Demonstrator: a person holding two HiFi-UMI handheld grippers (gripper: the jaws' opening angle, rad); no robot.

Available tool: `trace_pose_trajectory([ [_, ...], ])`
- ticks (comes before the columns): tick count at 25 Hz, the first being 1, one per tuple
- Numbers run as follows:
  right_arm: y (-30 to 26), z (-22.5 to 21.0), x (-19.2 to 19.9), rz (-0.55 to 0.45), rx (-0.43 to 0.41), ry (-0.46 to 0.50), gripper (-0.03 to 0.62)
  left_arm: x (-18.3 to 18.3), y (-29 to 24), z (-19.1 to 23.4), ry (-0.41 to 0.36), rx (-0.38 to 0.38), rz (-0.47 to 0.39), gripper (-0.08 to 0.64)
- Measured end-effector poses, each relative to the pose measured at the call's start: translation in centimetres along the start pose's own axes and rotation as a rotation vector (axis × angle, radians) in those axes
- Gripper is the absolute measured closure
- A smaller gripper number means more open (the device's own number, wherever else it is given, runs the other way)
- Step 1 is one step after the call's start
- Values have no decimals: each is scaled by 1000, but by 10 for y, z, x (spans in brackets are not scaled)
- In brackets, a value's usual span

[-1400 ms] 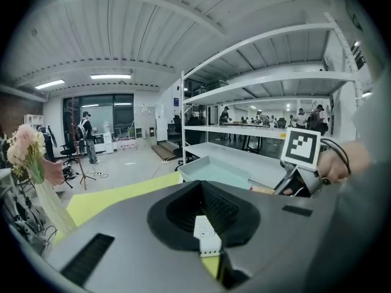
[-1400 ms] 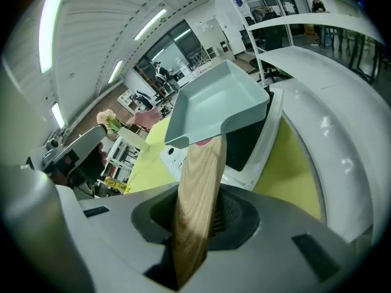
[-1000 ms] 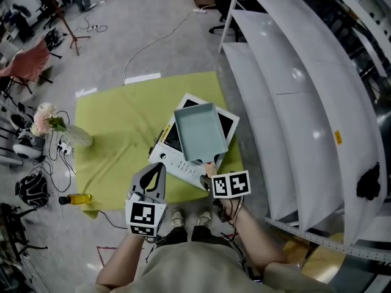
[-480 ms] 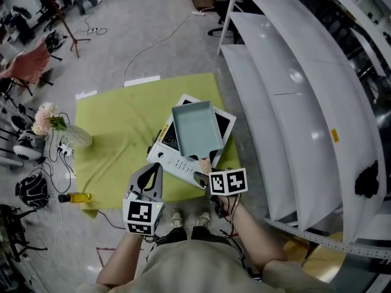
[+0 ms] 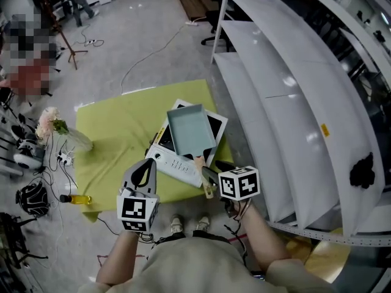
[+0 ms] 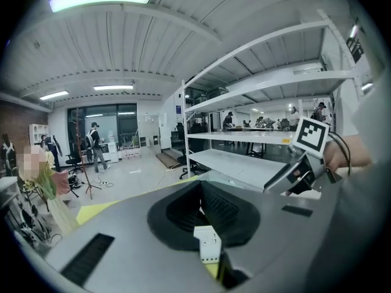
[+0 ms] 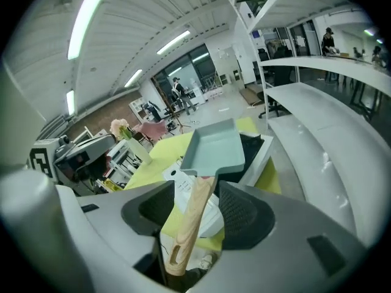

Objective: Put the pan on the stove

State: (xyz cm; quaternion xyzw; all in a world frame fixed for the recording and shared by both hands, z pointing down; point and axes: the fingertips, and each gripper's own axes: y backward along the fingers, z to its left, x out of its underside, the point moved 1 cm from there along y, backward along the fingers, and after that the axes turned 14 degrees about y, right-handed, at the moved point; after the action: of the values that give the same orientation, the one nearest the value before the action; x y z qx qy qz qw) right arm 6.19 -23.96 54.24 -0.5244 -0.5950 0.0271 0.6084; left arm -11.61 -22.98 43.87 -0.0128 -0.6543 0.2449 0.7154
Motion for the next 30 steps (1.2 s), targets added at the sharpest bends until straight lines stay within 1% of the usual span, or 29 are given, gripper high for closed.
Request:
trace_pose_trajectory([
  [3, 29, 6, -24, -91, 3, 37, 392, -16, 8, -8, -39, 9, -29, 552],
  [6, 60, 12, -47, -179, 37, 103, 430, -36, 18, -18, -92, 16, -74, 552],
  [9, 92, 23, -68, -270, 76, 167, 454, -57, 30, -29, -113, 34, -129, 552],
  [11, 113, 32, -79, -330, 100, 198, 470, -71, 38, -33, -136, 30, -172, 552],
  [14, 143, 43, -92, -419, 134, 222, 520, -88, 52, -37, -184, 14, -220, 552],
  [16, 164, 49, -98, -474, 158, 234, 543, -98, 62, -43, -177, 28, -240, 552],
  [17, 174, 52, -100, -499, 171, 241, 550, -103, 67, -46, -154, 37, -250, 552],
  [20, 202, 61, -106, -562, 215, 283, 567, -118, 82, -50, -45, 71, -284, 552],
  [21, 211, 64, -108, -583, 229, 300, 573, -122, 88, -49, -23, 76, -297, 552],
  [23, 231, 71, -112, -641, 259, 330, 585, -132, 99, -48, -24, 69, -323, 552],
  [25, 251, 78, -114, -690, 295, 362, 586, -140, 110, -50, -55, 56, -347, 552],
  [27, 266, 84, -113, -708, 327, 392, 586, -144, 119, -53, -78, 51, -362, 552],
  [30, 280, 92, -109, -712, 334, 423, 588, -144, 129, -59, -81, 59, -365, 552],
])
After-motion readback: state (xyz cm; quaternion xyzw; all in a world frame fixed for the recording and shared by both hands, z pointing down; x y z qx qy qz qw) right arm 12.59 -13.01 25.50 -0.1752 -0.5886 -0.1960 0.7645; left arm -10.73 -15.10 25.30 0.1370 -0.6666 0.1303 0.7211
